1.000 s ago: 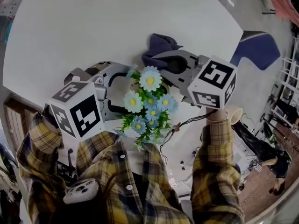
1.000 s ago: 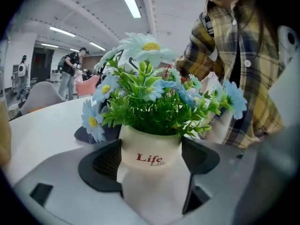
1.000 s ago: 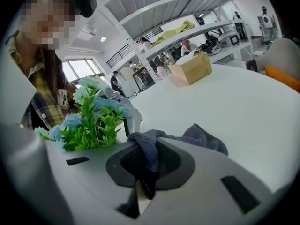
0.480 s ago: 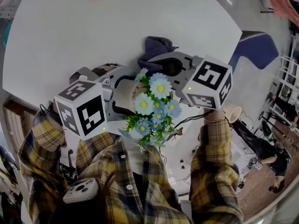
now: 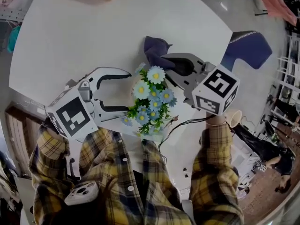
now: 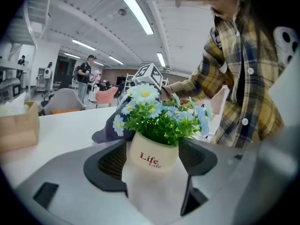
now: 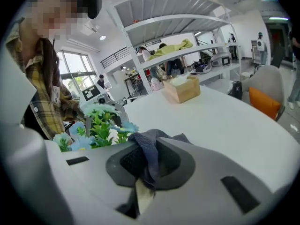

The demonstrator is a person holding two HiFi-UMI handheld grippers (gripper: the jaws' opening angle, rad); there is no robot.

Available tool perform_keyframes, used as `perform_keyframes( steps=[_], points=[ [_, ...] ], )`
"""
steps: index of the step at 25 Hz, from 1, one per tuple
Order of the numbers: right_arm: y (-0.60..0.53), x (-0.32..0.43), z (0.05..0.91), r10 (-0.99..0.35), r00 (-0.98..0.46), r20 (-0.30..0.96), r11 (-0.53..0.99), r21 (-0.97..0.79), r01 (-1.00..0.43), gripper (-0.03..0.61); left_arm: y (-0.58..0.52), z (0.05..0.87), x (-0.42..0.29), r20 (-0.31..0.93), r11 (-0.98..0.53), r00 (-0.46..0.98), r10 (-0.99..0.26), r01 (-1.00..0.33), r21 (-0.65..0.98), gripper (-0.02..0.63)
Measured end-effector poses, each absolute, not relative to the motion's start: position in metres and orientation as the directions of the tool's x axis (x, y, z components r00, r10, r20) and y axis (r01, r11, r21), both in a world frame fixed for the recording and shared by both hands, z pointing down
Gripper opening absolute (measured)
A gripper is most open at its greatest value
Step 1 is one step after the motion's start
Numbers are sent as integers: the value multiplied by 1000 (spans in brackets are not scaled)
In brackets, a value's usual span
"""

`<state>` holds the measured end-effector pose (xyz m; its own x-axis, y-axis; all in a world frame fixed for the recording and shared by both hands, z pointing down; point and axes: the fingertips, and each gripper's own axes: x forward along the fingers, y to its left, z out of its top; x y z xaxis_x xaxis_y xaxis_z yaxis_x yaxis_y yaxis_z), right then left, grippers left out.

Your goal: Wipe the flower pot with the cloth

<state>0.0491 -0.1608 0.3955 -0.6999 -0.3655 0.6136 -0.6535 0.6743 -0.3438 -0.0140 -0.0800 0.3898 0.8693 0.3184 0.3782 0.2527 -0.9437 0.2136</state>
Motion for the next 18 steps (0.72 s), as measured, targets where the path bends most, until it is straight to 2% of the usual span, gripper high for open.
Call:
perform_keyframes(
  steps=[6,11,14,18],
  points=[
    [-160,74,335,-537,-643,546,623,-257,-739,15,-98,349,-21,341,-981,928,151,98,170,296],
    [-157,87,281,-666,-584,465,578,-174,-797,15,-104,301,-23,271,-985,961,54,6,173,210],
    [-150,90,245,-721,-556,412,553,-140,-821,15,-104,272,-21,236,-980,972,2,-45,193,137],
    [-132,88,201,-773,-528,351,531,-96,-842,15,-102,238,-19,201,-971,977,-64,-108,212,82]
  ],
)
